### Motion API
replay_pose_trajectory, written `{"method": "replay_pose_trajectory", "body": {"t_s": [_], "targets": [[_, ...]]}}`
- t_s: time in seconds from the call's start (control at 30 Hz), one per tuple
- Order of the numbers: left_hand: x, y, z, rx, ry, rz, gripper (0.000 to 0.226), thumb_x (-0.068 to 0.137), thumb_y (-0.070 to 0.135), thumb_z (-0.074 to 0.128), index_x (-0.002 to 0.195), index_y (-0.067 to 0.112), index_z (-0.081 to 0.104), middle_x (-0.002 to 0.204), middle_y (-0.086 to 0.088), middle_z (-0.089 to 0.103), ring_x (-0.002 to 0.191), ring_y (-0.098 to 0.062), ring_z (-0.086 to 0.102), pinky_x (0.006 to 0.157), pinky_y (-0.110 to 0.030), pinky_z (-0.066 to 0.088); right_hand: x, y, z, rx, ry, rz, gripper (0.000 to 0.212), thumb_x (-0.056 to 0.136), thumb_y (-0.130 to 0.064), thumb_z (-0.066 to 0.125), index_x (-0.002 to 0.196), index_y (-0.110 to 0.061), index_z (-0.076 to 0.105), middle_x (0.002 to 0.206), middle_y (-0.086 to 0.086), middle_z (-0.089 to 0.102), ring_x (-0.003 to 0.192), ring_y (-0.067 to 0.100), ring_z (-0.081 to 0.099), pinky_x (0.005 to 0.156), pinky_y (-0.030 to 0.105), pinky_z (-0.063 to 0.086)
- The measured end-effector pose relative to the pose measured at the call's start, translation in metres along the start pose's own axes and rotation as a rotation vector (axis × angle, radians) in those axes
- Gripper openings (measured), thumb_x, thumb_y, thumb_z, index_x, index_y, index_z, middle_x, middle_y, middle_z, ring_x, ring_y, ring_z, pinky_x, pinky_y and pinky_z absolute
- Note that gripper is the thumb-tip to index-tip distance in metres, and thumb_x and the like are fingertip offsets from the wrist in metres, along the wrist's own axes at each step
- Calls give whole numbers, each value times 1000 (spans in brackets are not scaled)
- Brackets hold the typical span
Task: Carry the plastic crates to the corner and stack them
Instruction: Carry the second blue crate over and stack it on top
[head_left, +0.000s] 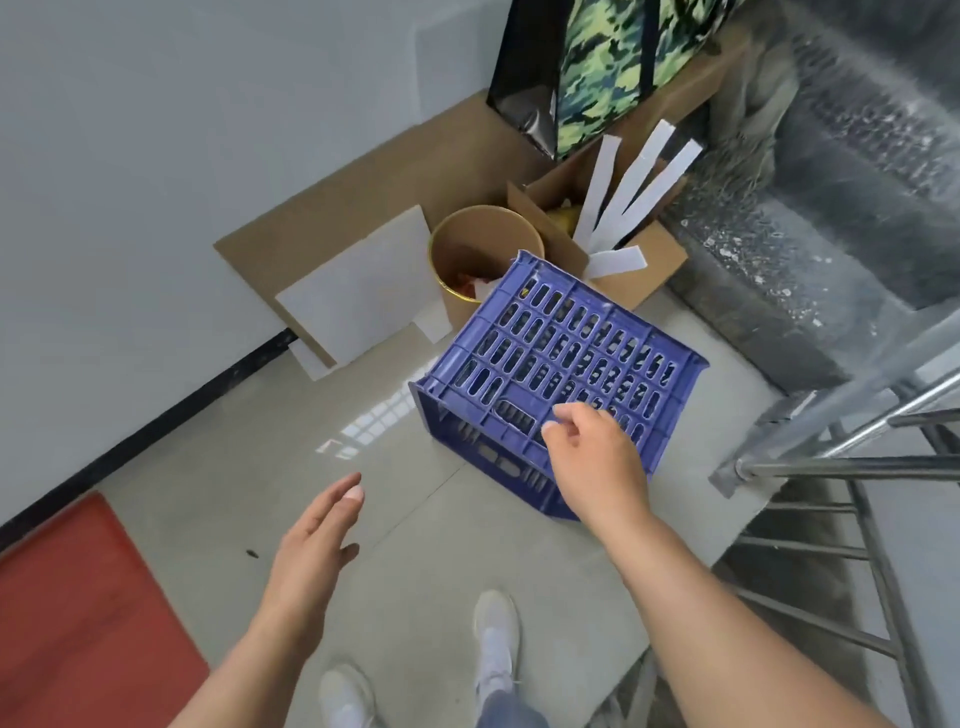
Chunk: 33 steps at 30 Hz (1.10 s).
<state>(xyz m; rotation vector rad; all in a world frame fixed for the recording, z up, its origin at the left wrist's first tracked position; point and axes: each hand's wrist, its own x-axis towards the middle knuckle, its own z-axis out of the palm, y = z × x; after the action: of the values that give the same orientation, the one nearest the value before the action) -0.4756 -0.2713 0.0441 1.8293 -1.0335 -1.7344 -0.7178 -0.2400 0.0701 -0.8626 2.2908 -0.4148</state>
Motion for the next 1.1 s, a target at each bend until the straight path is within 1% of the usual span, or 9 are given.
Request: {"method": "replay_pose_trajectory", "body": {"t_s": [0.2,0.33,0.4,0.47,0.6,0.73,0.83,0.97,1.1], "targets": [[53,-57,7,-52,2,-68,19,95,34,49,110,39,59,131,6,56,121,-17,52,93,-35,42,36,12,51,-370,-120,-23,59,91,-57,38,143,-28,35,138,10,46,128,30,40,99,40,35],[81,-95,11,-90,-4,-114,21,95,37,49,113,37,58,134,4,55,119,-16,53,92,-36,43,52,17,84,-548,-166,14,66,90,-64,30,147,-30,24,139,14,44,128,33,38,103,42,31],[93,-111,12,-103,-19,-136,22,88,44,56,110,39,59,133,5,56,117,-14,54,90,-36,44,59,19,99,-581,-170,19,68,90,-65,28,147,-29,23,138,17,45,127,34,39,103,43,30],[105,-129,11,-115,-21,-156,31,80,49,57,110,39,60,132,5,57,115,-11,55,89,-36,44,64,22,114,-584,-150,23,68,90,-65,28,146,-28,23,135,19,45,125,35,40,102,43,30],[129,-166,11,-150,-17,-181,24,95,38,49,116,34,59,133,0,57,117,-17,55,92,-38,44,64,30,131,-502,-18,32,68,89,-65,31,145,-28,24,130,19,45,122,36,41,102,44,29],[146,-191,14,-157,-20,-210,38,76,50,54,112,37,60,131,2,57,115,-14,55,90,-37,44,58,35,135,-429,93,-11,68,87,-64,35,144,-29,27,131,12,49,124,31,42,107,43,24],[160,-208,19,-156,-17,-232,40,74,52,50,110,38,60,131,2,56,116,-15,55,92,-38,44,58,40,142,-391,189,-73,61,85,-64,38,136,-31,41,115,10,54,111,31,47,99,42,30],[177,-227,28,-160,-1,-256,27,95,41,47,118,33,58,133,0,55,119,-19,53,94,-39,44,61,48,146,-356,284,-119,56,82,-64,45,122,-25,53,89,1,43,82,26,43,88,43,36],[188,-230,36,-177,28,-283,38,97,38,42,131,25,52,133,-1,53,119,-20,52,92,-39,43,65,44,130,-287,277,-173,54,81,-67,43,119,-30,54,90,2,53,87,31,54,77,40,39]]}}
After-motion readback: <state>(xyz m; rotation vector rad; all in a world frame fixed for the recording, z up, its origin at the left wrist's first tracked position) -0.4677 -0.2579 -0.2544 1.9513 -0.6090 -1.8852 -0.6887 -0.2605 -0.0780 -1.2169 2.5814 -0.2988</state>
